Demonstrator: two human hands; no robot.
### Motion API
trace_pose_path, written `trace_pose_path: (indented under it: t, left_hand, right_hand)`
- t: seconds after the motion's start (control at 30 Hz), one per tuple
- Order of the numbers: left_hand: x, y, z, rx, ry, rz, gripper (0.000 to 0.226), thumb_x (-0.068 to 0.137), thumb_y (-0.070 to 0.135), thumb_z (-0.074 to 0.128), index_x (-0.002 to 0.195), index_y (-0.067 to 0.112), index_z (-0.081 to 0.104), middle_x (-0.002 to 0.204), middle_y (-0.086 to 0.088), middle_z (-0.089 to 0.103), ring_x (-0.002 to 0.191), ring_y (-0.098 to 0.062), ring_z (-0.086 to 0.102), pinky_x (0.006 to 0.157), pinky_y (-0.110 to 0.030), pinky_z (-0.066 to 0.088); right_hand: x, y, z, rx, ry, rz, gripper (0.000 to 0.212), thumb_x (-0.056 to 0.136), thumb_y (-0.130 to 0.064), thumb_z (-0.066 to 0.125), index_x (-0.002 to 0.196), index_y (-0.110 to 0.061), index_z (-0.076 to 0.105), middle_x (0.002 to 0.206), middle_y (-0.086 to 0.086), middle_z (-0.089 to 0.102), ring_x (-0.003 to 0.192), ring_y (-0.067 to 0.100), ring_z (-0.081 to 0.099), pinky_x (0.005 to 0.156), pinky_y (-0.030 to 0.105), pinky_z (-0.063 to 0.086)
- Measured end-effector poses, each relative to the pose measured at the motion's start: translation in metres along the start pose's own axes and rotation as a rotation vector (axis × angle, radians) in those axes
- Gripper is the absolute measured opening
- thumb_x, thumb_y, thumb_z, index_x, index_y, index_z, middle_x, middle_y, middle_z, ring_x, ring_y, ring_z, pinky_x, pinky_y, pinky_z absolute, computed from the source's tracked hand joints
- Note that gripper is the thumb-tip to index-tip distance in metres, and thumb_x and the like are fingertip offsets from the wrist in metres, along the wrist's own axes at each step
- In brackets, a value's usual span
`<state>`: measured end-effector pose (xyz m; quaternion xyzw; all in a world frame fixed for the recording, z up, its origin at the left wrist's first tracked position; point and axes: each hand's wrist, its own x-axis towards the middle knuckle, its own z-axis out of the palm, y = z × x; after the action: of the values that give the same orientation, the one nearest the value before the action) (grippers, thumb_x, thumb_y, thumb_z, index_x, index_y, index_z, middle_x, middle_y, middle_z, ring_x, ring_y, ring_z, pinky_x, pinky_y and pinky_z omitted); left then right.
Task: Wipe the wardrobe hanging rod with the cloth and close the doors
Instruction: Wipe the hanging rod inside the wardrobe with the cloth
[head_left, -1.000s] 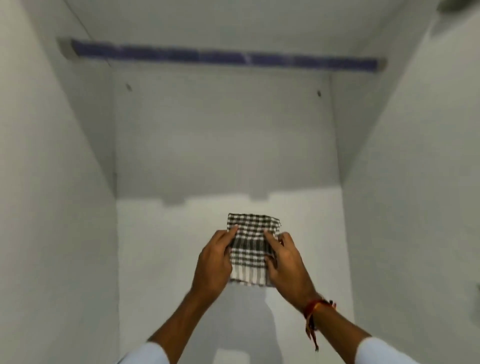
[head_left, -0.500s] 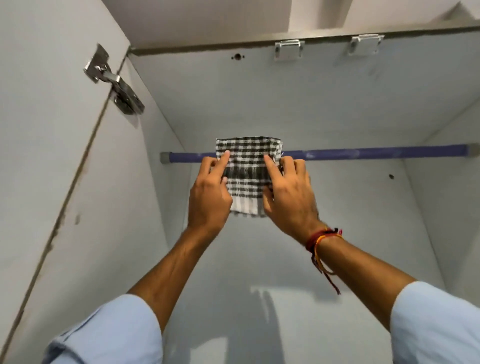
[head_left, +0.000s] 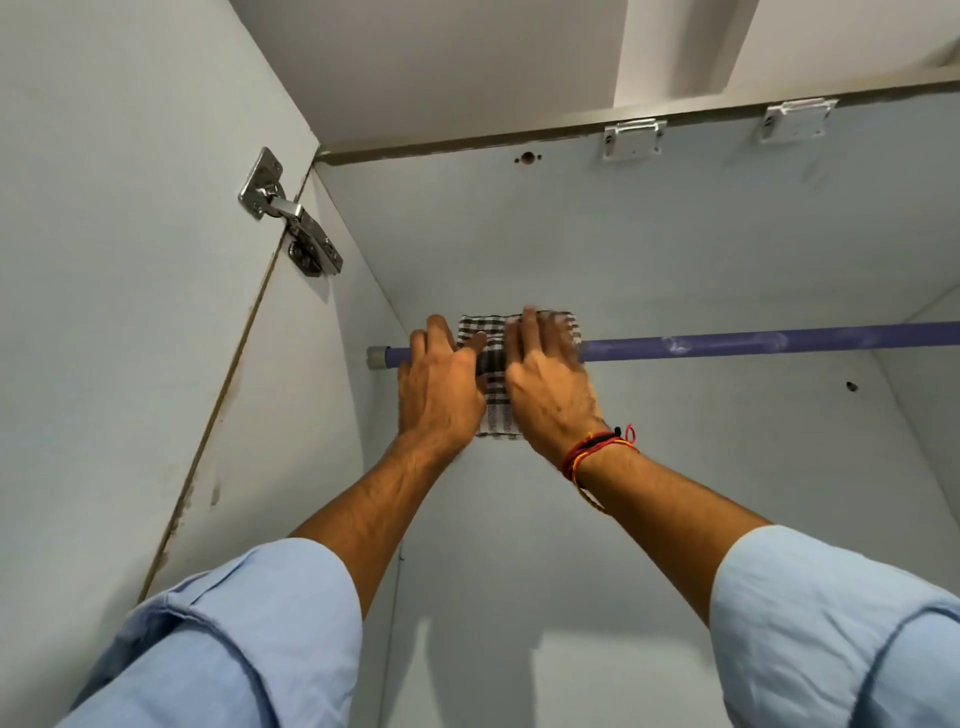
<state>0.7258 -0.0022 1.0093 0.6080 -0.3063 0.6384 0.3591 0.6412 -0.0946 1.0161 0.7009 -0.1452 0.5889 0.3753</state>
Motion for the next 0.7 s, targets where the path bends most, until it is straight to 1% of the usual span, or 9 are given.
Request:
trace_pose_path:
  t: [0.07,0.1,0.17,0.23,0.3,0.47,0.53,0.6,0.7]
  left_hand:
    - [-0.001,-0.006,0.0,0.085,0.019,0.051,0.046,0.083,0.021,0.071,0.128,0.017,0.063,0.136,-0.011,0.04,0.123,-0.03,0.041,0.1,-0.041,0.044]
    - [-0.001,-0.012,0.002,0.091,0.001,0.053,0.052,0.086,0.026,0.068,0.136,0.016,0.056,0.145,-0.012,0.036,0.132,-0.031,0.036,0.109,-0.043,0.039]
    - [-0.002,-0.024,0.01,0.1,-0.064,0.044,0.069,0.095,0.039,0.052,0.154,0.014,0.027,0.161,-0.013,0.02,0.149,-0.032,0.019,0.123,-0.048,0.021]
    - [-0.005,-0.039,0.019,0.131,-0.108,0.04,0.072,0.102,0.047,0.031,0.158,0.011,0.003,0.167,-0.01,0.006,0.155,-0.028,0.004,0.126,-0.047,0.003]
    - [-0.009,-0.053,0.024,0.098,-0.138,0.001,0.073,0.103,0.05,0.022,0.157,0.011,-0.007,0.168,-0.008,-0.005,0.155,-0.024,-0.006,0.126,-0.043,-0.006]
    - [-0.01,-0.065,0.023,0.087,-0.16,0.014,0.074,0.103,0.045,0.027,0.157,0.01,-0.01,0.167,-0.008,-0.012,0.155,-0.023,-0.009,0.127,-0.041,-0.005]
    - [-0.008,-0.066,0.021,0.119,-0.177,0.028,0.075,0.103,0.039,0.032,0.157,0.008,-0.009,0.167,-0.01,-0.01,0.155,-0.024,-0.008,0.126,-0.042,-0.005]
    - [-0.007,-0.067,0.018,0.13,-0.209,0.044,0.079,0.1,0.035,0.039,0.157,0.008,-0.01,0.167,-0.01,-0.011,0.155,-0.024,-0.01,0.126,-0.042,-0.006]
    - [-0.006,-0.07,0.015,0.119,-0.243,0.059,0.089,0.096,0.044,0.044,0.157,0.01,-0.011,0.167,-0.009,-0.012,0.154,-0.023,-0.012,0.126,-0.044,-0.005]
  right_hand:
    - [0.006,-0.006,0.006,0.136,0.004,-0.088,0.072,0.097,-0.027,0.055,0.156,-0.003,0.021,0.159,0.02,0.033,0.148,0.039,0.028,0.128,0.049,0.013]
    - [0.009,-0.007,0.008,0.184,0.014,-0.087,0.071,0.096,-0.028,0.055,0.156,-0.005,0.024,0.158,0.017,0.036,0.147,0.036,0.031,0.127,0.047,0.015]
    - [0.014,-0.012,0.015,0.212,0.04,-0.068,0.065,0.1,-0.031,0.047,0.157,-0.008,0.023,0.16,0.014,0.035,0.148,0.036,0.03,0.127,0.048,0.016]
    - [0.015,-0.014,0.023,0.187,0.045,-0.063,0.066,0.102,-0.032,0.043,0.159,-0.012,0.017,0.164,0.012,0.029,0.151,0.039,0.025,0.127,0.051,0.014]
    - [0.013,-0.009,0.03,0.137,0.049,-0.067,0.071,0.102,-0.036,0.046,0.16,-0.015,0.011,0.166,0.011,0.025,0.152,0.039,0.023,0.127,0.052,0.013]
    - [0.003,0.014,0.042,0.151,0.176,0.066,0.056,0.106,-0.038,0.027,0.159,-0.019,0.022,0.163,0.009,0.033,0.149,0.038,0.03,0.126,0.051,0.017]
    - [0.001,0.011,0.045,0.134,0.187,0.094,0.057,0.106,-0.039,0.029,0.158,-0.019,0.023,0.162,0.01,0.034,0.148,0.039,0.03,0.125,0.053,0.017]
    - [0.007,-0.004,0.045,0.114,0.152,0.064,0.062,0.103,-0.04,0.038,0.159,-0.021,0.019,0.164,0.01,0.03,0.15,0.04,0.026,0.125,0.055,0.016]
    - [0.021,-0.039,0.043,0.123,0.111,-0.034,0.066,0.1,-0.04,0.046,0.159,-0.025,0.02,0.164,0.009,0.03,0.15,0.04,0.026,0.125,0.056,0.015]
